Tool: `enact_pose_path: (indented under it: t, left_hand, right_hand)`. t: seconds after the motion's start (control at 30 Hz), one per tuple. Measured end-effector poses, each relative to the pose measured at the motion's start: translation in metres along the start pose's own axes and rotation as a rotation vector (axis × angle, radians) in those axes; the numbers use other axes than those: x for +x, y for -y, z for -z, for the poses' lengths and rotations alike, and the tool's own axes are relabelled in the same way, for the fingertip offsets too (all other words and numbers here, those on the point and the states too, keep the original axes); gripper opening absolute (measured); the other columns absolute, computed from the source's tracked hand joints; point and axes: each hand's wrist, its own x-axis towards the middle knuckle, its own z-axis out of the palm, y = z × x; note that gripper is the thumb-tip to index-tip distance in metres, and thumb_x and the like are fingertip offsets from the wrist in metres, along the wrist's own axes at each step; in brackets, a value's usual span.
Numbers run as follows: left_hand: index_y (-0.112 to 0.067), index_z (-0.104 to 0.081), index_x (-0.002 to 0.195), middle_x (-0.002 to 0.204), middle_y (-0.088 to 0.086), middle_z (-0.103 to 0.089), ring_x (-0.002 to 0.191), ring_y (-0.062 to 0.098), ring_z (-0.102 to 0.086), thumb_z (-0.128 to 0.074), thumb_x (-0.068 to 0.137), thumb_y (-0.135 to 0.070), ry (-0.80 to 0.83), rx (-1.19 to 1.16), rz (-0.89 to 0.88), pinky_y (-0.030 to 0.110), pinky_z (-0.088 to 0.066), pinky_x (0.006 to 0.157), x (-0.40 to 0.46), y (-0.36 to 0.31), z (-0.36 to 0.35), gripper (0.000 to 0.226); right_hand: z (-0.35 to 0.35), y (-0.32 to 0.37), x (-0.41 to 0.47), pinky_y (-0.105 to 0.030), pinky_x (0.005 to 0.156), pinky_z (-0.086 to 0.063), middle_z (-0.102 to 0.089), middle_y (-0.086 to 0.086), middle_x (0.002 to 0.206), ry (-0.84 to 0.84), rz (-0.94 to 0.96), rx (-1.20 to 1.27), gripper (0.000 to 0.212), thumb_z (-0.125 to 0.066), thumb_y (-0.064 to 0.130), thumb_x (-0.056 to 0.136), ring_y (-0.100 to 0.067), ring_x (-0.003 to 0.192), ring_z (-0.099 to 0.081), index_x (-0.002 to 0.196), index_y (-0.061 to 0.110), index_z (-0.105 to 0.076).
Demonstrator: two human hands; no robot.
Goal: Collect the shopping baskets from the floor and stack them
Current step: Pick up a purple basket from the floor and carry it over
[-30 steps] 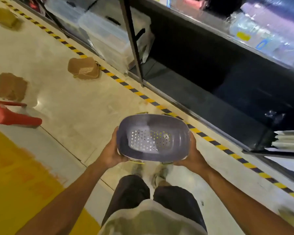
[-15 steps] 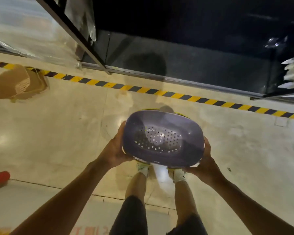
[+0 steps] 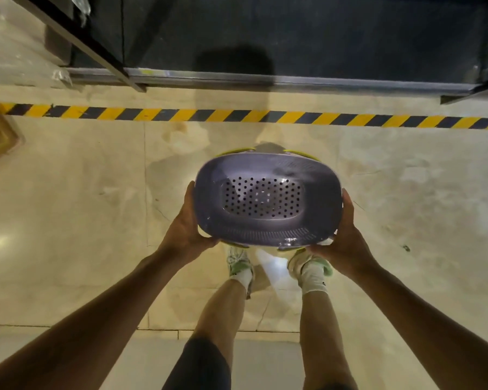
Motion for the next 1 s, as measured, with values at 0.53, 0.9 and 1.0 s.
enact_pose_path:
  t: [0.53, 0.9, 1.0]
  left_hand:
    - [-0.010, 0.012, 0.157, 0.139, -0.045, -0.010, 0.134, -0.015, -0.019, -0.071, 0.088, 0.000, 0.175, 0.306, 0.061, -0.009, -0.023, 0.097, 0.031, 0.025, -0.008, 0.109]
    - [-0.029, -0.001, 0.160, 0.168, -0.003, -0.009, 0.152, 0.022, -0.024, -0.069, 0.092, -0.035, 0.170, 0.631, 0.248, 0.037, -0.033, 0.116, -0.019, -0.047, 0.035, 0.097]
    - [-0.024, -0.010, 0.161, 0.168, -0.003, -0.011, 0.153, 0.019, -0.018, -0.067, 0.094, -0.036, 0.181, 0.736, 0.180, 0.033, -0.026, 0.120, -0.052, -0.104, 0.055, 0.089]
  right_hand:
    - [-0.022, -0.038, 0.052, -0.052, 0.093, -0.056, -0.052, -0.006, 0.139, 0.044, -0.249, -0.067, 0.112, -0.081, 0.034, 0.078, -0.028, 0.123, -0.057, 0.156, 0.027, -0.001]
    - [0.035, 0.022, -0.026, -0.036, 0.093, -0.049, -0.046, -0.002, 0.150, 0.063, -0.339, -0.218, 0.084, -0.077, 0.023, 0.082, -0.024, 0.125, -0.053, 0.151, 0.033, -0.031]
    - [0.071, 0.064, -0.073, -0.032, 0.101, -0.045, -0.038, -0.004, 0.156, 0.078, -0.337, -0.246, 0.083, -0.077, 0.026, 0.085, -0.022, 0.129, -0.052, 0.154, 0.026, -0.031]
